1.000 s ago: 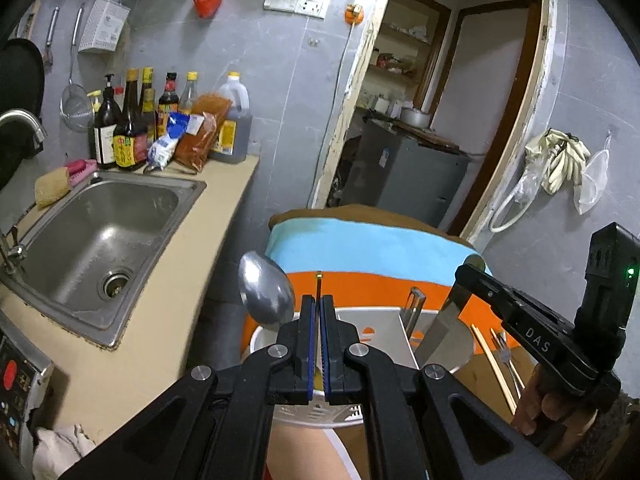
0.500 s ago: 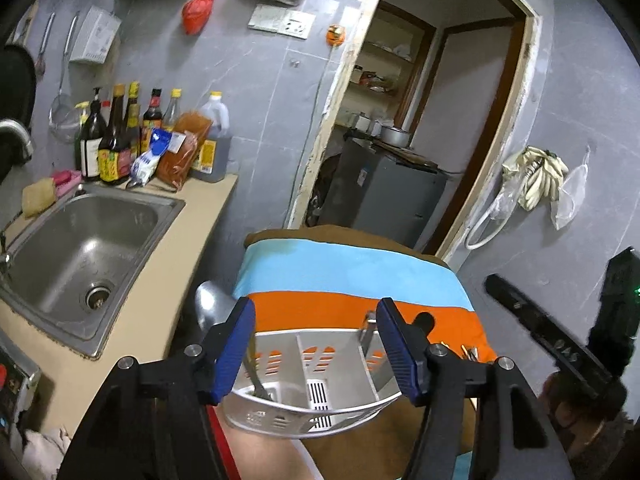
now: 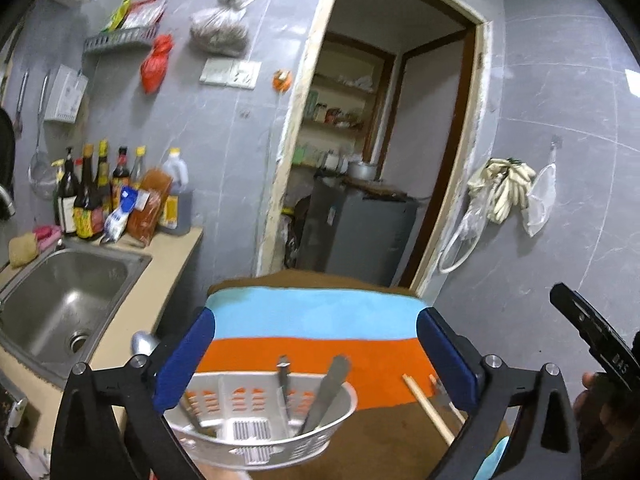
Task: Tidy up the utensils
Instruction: 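Move both tools back toward the chopsticks, spoon and fork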
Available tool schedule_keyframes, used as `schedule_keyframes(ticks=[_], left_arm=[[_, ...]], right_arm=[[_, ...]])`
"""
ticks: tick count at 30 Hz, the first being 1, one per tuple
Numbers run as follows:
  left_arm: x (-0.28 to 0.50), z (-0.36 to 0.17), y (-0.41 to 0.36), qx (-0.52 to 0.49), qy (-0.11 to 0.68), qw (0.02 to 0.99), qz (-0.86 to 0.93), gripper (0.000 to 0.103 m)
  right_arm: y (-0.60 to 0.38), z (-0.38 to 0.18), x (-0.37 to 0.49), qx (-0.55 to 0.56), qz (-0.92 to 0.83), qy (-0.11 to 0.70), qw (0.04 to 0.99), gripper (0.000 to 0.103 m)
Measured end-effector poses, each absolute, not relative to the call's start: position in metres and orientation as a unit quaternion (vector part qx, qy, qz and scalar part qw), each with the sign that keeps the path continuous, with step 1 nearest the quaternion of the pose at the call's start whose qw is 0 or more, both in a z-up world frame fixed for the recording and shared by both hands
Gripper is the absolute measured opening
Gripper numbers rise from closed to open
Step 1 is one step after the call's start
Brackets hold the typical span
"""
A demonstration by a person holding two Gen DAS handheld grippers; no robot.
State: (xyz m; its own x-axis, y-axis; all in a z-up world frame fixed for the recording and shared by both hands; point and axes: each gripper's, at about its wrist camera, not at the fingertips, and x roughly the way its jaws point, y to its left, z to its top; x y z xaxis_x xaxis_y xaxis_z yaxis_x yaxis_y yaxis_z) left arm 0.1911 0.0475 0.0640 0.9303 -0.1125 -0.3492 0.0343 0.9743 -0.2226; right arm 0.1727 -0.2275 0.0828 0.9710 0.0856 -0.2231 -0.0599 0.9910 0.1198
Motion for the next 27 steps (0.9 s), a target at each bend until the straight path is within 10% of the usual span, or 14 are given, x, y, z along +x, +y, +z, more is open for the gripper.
schedule_keyframes(ticks=[27], left_arm=[[0.209,0.005,-0.108,-0.053,0.22,0.969,-0.097,0.102]], right_arm=[[-0.355,0.025,0.167,0.05,-0.021,0.181,0.982,0.101]])
